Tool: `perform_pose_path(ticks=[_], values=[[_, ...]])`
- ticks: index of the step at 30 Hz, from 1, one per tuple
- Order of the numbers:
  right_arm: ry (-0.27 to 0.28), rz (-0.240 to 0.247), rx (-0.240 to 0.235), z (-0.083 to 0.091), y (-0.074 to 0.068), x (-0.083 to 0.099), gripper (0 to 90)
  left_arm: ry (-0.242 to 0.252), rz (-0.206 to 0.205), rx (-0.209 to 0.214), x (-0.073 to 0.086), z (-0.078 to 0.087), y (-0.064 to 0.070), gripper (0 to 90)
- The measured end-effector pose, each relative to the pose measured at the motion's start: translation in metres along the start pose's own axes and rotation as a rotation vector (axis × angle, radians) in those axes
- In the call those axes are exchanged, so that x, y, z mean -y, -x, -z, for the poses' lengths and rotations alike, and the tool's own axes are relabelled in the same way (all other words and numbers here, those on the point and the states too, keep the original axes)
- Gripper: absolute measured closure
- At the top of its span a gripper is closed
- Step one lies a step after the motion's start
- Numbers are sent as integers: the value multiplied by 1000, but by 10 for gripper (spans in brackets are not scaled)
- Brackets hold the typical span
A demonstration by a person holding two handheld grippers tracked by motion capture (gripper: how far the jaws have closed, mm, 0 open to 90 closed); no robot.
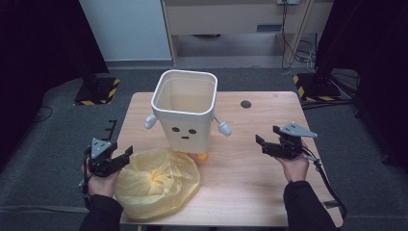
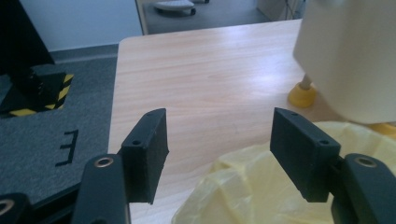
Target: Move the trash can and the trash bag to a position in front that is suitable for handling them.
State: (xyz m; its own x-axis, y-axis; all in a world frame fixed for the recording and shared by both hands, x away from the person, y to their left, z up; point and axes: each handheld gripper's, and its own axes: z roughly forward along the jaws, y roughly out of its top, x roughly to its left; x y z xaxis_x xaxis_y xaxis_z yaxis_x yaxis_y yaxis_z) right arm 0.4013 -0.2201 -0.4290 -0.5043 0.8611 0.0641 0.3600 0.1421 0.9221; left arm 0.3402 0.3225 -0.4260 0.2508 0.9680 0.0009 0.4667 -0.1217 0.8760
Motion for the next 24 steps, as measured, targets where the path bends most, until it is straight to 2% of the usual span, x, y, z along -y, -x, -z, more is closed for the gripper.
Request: perform_pose_path(ticks=[3,4,6,10,12,16,20,21,23,24], values=[[0,5,-12,-5,-6,-5,209,15,-13,12,-5,5,4,355],[4,11,-21,-8,-12,-9,215,20,-20,16,-9,7,5,355],[18,11,-29,-11,-18,-13,219,40,-29,25,-22,14,9,349],[35,3,-43,-20,-28,-20,221,53,-34,32,-35,12,14,341],[37,3,-55,-25,-33,-22,221,60,-45,42,-46,3,21,330],[40,-1,-83,-36,-44,-27,220,67,-58,54,-56,-13,29,320],[38,6,-109,-45,-55,-27,221,51,-43,75,-59,-30,32,323],[36,13,-112,-46,-58,-28,218,51,-43,75,-59,-30,32,325],[40,12,-113,-47,-59,-28,224,49,-41,91,-60,-36,34,328],[42,12,-112,-47,-59,-30,226,58,-37,111,-60,-41,36,335]])
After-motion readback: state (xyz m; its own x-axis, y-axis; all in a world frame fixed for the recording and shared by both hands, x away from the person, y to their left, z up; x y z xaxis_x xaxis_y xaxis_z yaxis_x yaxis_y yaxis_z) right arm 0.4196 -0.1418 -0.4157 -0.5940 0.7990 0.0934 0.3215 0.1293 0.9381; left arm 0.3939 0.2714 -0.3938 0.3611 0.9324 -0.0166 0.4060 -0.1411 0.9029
